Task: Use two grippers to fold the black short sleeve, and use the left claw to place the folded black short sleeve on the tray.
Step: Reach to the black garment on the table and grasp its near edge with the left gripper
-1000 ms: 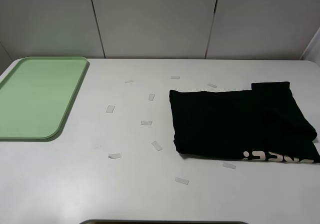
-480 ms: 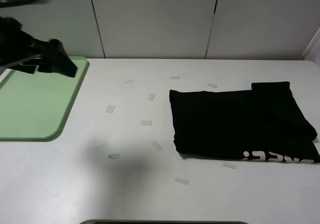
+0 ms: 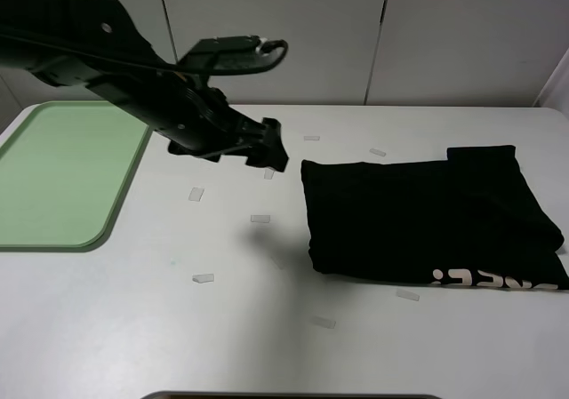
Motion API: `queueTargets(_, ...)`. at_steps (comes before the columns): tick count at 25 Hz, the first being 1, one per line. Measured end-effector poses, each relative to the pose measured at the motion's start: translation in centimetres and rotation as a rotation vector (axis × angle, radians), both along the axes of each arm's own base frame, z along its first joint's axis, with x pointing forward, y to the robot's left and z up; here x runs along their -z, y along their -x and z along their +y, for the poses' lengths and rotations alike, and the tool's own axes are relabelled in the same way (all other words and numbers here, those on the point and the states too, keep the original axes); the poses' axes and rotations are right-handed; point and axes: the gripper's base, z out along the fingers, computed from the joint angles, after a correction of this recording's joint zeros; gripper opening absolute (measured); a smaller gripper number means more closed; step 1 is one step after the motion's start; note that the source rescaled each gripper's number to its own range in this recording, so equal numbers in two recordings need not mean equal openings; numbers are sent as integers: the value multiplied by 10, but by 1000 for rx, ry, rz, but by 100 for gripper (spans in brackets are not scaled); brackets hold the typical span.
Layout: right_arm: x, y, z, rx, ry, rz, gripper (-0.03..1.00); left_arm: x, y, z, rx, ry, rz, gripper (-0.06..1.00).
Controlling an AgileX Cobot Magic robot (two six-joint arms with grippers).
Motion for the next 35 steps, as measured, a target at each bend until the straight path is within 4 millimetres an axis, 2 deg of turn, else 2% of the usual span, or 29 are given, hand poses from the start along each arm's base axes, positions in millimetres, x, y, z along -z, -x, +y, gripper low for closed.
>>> queueTargets(5,0,0,0,0,0,0,100,27,1,-40,-27,51,16,100)
queueTargets(9,0,0,0,0,0,0,100,46,5,-57,-78,76,50,100)
queueTargets(21,0,0,0,0,0,0,100,92,12,-76,-181,72,109,100)
queueTargets(35,0,0,0,0,0,0,100,106,5,-103,-205,110,100,99)
